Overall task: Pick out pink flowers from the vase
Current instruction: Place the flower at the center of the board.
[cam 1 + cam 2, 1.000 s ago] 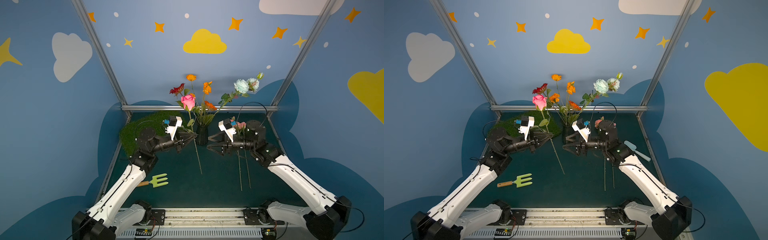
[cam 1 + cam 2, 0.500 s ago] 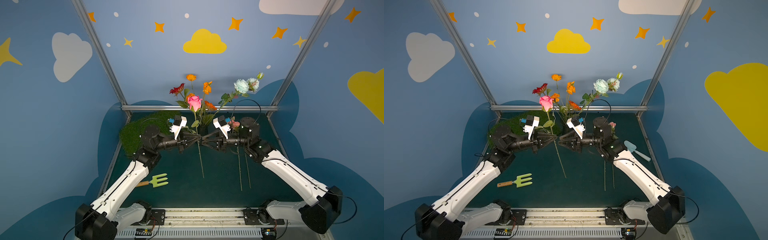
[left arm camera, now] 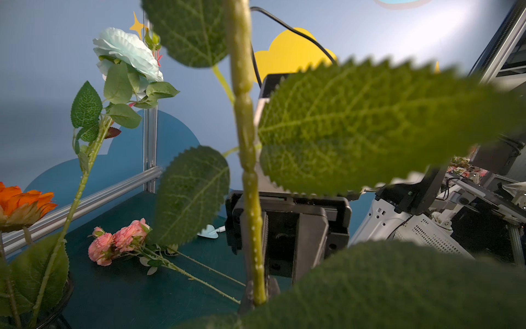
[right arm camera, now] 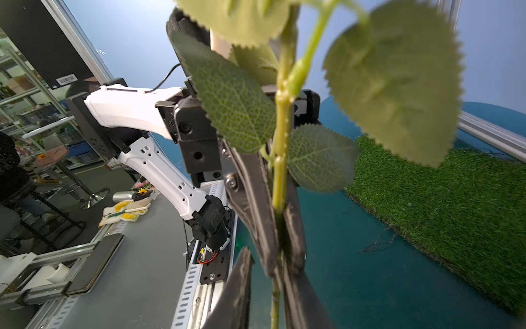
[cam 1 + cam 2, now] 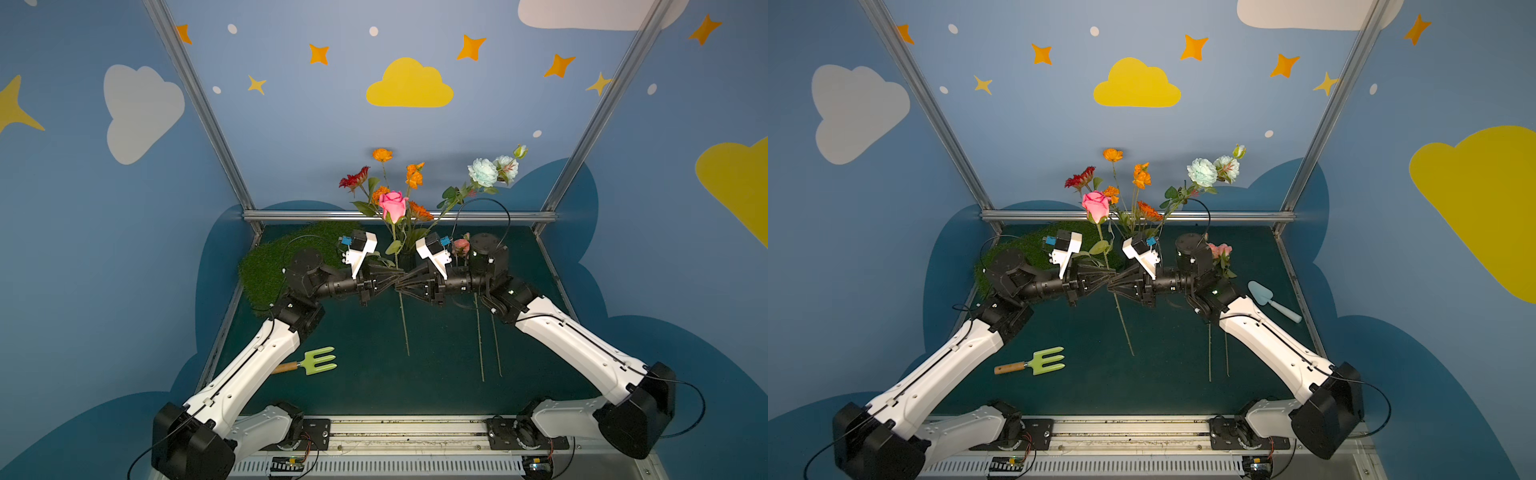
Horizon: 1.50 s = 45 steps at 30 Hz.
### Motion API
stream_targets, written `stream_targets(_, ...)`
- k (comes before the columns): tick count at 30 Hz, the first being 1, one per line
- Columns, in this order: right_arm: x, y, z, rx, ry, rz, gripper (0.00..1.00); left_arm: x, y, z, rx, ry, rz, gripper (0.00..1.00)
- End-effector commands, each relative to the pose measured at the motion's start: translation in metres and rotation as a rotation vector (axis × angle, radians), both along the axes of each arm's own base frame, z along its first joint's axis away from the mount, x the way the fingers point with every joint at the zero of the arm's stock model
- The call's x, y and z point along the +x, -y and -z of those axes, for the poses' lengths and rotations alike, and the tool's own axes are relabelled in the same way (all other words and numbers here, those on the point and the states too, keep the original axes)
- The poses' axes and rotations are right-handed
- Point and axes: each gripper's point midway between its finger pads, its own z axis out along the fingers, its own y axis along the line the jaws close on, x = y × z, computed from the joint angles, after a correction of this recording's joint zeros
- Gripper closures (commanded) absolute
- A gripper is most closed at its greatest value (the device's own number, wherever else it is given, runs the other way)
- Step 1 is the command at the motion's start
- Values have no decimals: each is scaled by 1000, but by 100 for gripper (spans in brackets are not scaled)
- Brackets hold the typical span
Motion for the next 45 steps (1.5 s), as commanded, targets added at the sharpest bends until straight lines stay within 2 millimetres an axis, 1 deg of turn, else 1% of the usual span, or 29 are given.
stream_targets(1,-6,-6,-12,25,23,-34,84,0,2,-10,-9,39,3,98)
stream_targets(3,-6,-8,-11,20,23,-32,91,-1,3,-11,-11,40,8,98)
stream_targets(5,-5,-9,-10,16,27,-21,100,-2,4,-11,-10,40,9,98)
stream_targets(18,-11,-10,-14,16,38,-26,100,-3,3,-9,-2,46,-7,98)
stream_targets(20,-10,-9,-13,12,43,-23,100,-3,2,-10,-1,50,-12,96)
stream_targets(21,-11,-9,-13,10,43,-22,100,-2,2,-10,0,54,-16,90)
stream_targets(22,-11,-9,-11,5,43,-19,100,-2,1,-11,-1,59,-24,77)
stream_targets(23,-10,-8,-11,1,44,-14,100,-2,0,-12,0,63,-32,67)
stream_targets(24,-9,-8,-9,-5,45,-7,100,-2,-1,-13,0,70,-41,54)
stream_targets(25,-8,-7,-8,-11,49,5,100,-2,-2,-14,2,76,-49,44)
stream_targets(28,-2,-3,-4,-38,45,57,100,-2,-6,-12,26,86,-76,21)
stream_targets(31,9,3,-2,-70,57,138,100,-2,-11,-11,44,90,-104,4)
stream_targets(32,13,5,0,-82,59,170,100,-3,-13,-11,49,90,-107,0)
stream_targets(34,25,13,0,-101,66,261,100,-6,-17,-7,68,81,-117,0)
stream_targets(35,27,16,0,-115,72,290,100,-8,-19,-5,77,79,-122,0)
stream_targets(37,32,21,2,-152,74,335,100,-11,-23,1,99,78,-136,0)
stream_targets(40,34,31,2,-190,85,384,100,-12,-26,12,141,75,-156,0)
stream_targets(42,35,39,-1,-199,95,426,100,-9,-28,18,167,76,-176,0)
stream_targets(45,34,54,-17,-184,121,495,100,-6,-31,28,207,76,-199,0)
